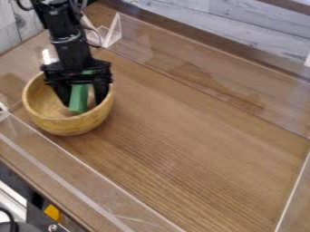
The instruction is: Put the green block in the brown bowl
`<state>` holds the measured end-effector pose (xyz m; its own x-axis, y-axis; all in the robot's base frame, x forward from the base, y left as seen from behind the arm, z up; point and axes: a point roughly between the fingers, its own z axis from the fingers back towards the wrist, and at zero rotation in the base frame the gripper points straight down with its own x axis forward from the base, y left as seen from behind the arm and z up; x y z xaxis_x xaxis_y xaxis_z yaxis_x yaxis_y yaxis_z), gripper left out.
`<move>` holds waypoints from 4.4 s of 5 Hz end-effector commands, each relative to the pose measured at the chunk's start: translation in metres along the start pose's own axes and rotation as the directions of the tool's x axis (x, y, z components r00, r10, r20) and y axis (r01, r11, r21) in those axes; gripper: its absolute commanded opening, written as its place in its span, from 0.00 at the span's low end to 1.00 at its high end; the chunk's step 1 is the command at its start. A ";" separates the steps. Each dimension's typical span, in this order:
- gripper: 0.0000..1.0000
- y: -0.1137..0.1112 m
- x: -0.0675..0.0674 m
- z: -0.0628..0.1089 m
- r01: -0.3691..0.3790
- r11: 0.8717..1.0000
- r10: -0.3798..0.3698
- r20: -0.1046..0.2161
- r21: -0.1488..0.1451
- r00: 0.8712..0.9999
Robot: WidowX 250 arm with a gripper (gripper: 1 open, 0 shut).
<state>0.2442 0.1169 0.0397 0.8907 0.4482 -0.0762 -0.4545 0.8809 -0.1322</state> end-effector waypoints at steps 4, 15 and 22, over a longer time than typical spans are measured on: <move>0.00 -0.015 -0.002 0.003 -0.101 0.995 0.102 0.074 -0.018 0.992; 1.00 0.016 0.021 0.033 -0.114 0.993 0.115 0.128 -0.009 0.985; 1.00 -0.010 0.013 0.031 -0.015 1.000 0.015 0.141 0.003 0.990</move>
<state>0.2570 0.1181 0.0559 0.8745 0.4850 0.0116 -0.4796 0.8679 -0.1292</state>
